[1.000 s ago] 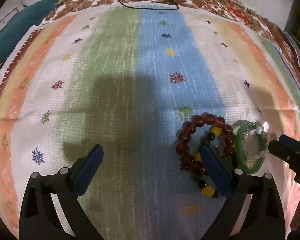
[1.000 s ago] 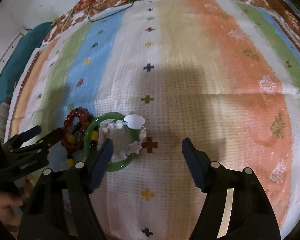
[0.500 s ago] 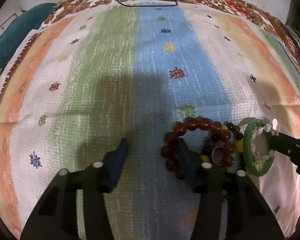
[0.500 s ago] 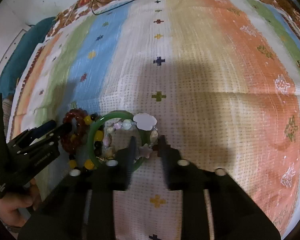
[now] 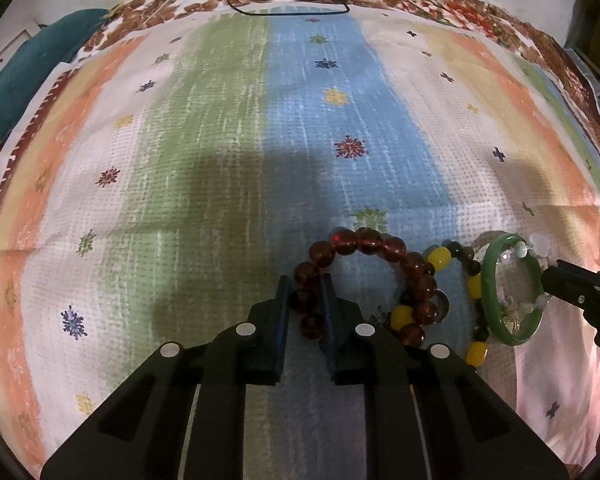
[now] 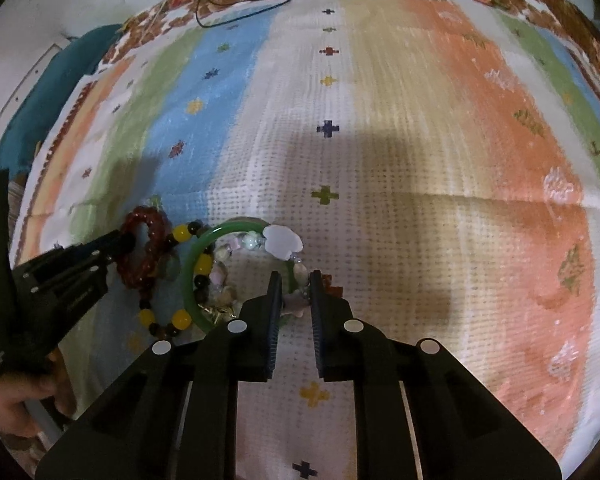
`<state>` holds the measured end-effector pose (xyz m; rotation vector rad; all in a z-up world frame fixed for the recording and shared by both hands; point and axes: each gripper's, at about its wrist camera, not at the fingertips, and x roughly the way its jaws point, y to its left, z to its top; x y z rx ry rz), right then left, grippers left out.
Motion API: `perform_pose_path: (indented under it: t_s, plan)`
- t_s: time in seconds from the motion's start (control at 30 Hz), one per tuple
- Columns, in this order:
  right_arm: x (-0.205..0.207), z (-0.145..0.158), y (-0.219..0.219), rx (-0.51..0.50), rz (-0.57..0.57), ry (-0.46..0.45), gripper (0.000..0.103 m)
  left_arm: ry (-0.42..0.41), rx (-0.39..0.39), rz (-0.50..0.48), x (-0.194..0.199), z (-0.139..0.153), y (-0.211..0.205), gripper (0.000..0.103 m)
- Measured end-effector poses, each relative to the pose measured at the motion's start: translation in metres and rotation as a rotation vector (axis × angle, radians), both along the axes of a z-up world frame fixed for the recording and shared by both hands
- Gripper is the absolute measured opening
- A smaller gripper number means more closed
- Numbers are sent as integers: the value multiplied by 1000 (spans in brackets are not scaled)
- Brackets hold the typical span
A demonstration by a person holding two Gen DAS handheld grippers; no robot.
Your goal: Organize jewelry
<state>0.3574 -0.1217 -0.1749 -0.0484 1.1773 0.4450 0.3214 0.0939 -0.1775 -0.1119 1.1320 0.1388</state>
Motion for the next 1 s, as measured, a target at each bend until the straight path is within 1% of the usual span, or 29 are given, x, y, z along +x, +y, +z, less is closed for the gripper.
perform_pose_path:
  t_s: [0.13, 0.3, 0.4, 0.63, 0.77, 0.87, 1.0]
  plan:
    - [-4, 6, -3, 4, 1, -13, 15, 1, 9, 10, -5, 7, 3, 13]
    - [-14, 10, -6, -26, 14, -26, 15, -3, 29, 4, -15, 19, 0, 13]
    - [-20, 16, -12, -8, 7, -18, 15, -9, 41, -4, -22, 27, -2, 13]
    - [-35, 28, -21, -17, 6, -47, 15, -32, 36, 6, -41, 48, -2, 13]
    - [-45, 37, -17, -50, 25, -91, 15, -39, 39, 0, -50, 54, -6, 13]
    - [-52, 43, -14, -73, 43, -119, 15, -47, 15, 1, -56, 62, -7, 13]
    - [-59, 48, -16, -65, 50, -126, 15, -62, -24, 11, -64, 73, -9, 13]
